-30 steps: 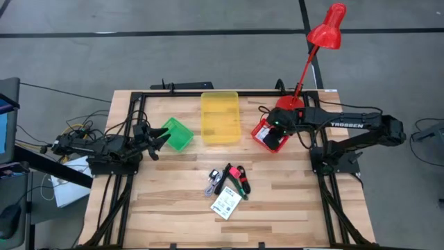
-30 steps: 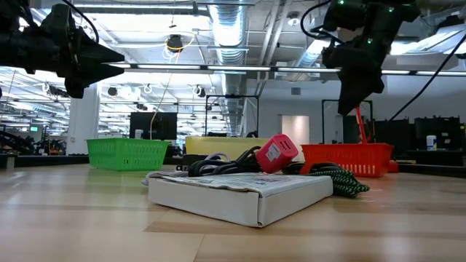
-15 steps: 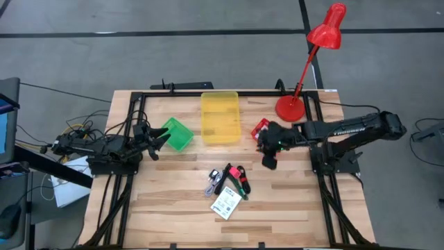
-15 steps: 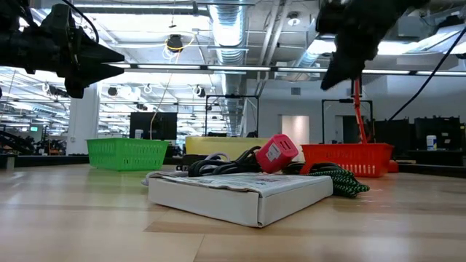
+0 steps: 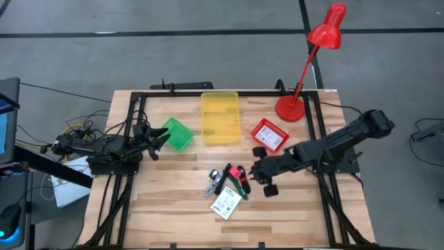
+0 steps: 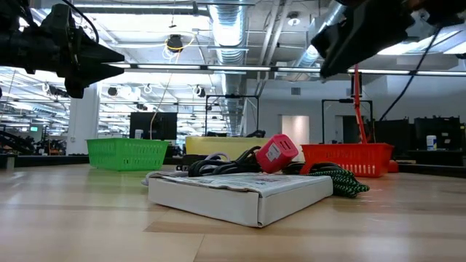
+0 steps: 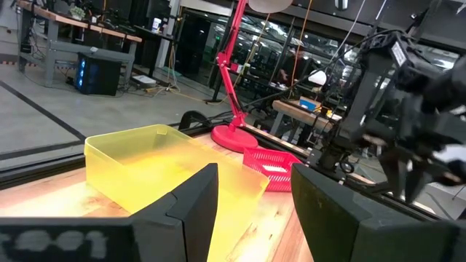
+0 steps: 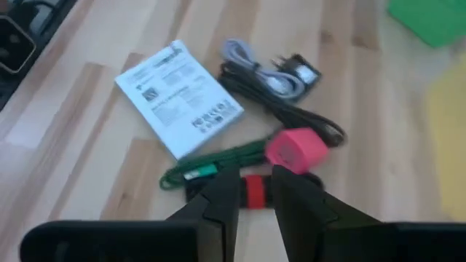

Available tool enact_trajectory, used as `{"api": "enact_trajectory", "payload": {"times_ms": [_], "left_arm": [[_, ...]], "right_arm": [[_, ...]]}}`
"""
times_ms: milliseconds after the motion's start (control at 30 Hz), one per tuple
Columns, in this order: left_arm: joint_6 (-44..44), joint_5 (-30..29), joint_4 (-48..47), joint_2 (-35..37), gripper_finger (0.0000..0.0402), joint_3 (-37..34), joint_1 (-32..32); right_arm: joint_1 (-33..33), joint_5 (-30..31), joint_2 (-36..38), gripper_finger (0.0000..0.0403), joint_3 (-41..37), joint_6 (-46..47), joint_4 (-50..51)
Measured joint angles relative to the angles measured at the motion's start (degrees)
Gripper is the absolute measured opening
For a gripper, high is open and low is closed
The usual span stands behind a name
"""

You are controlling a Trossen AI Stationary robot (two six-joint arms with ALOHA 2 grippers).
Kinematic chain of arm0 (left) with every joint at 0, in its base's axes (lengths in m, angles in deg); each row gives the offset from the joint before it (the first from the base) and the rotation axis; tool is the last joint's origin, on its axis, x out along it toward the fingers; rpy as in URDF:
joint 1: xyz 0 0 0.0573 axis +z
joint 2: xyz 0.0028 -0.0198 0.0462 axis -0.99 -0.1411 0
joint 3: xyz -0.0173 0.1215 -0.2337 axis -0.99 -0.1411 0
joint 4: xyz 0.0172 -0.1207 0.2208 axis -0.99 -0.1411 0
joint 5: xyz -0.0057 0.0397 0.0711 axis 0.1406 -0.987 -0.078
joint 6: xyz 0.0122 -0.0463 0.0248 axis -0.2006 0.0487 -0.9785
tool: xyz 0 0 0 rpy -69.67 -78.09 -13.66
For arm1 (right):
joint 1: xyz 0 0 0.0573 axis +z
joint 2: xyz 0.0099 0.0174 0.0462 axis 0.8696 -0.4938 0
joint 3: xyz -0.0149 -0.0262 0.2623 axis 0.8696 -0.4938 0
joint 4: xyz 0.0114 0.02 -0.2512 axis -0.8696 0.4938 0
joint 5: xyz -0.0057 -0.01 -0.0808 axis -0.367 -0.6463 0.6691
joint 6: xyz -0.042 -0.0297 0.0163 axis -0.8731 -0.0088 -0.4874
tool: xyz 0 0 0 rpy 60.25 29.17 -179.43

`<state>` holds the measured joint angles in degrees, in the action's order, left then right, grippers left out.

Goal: Pick and place items into bin
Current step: Put the white card reader box into the red bin

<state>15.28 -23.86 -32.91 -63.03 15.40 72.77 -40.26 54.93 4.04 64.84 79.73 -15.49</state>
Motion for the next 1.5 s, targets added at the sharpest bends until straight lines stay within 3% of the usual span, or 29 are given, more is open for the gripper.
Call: {"api": "enact_trajectory", "payload": {"times_ms": [133,267,800,1033,1500], "left_arm": [[0.00,0.00,0.00,0.00,0.0166,0.02,0.00],[0.00,0.00,0.00,0.00,0.0166,0.00,0.00],[0.00,0.02,-0.01,-0.02,0.0166,0.00,0.00],[0.00,0.01,-0.02,-0.02,0.0166,0.01,0.00],[0.00,0.00,0.00,0.00,0.0166,0.00,0.00]], "right_arm": [[1.60,0.02,-5.25,0.0077,0.45,0.01,-6.99],[2.88,0.16,-10.06,0.0077,3.77,0.00,-7.79],[8.08,0.22,-27.45,0.0077,24.23,-9.16,4.67],[9.64,0.36,-32.01,0.0077,29.68,-14.01,14.66],[13.15,2.16,-33.50,0.0077,30.01,-17.73,14.78]]}}
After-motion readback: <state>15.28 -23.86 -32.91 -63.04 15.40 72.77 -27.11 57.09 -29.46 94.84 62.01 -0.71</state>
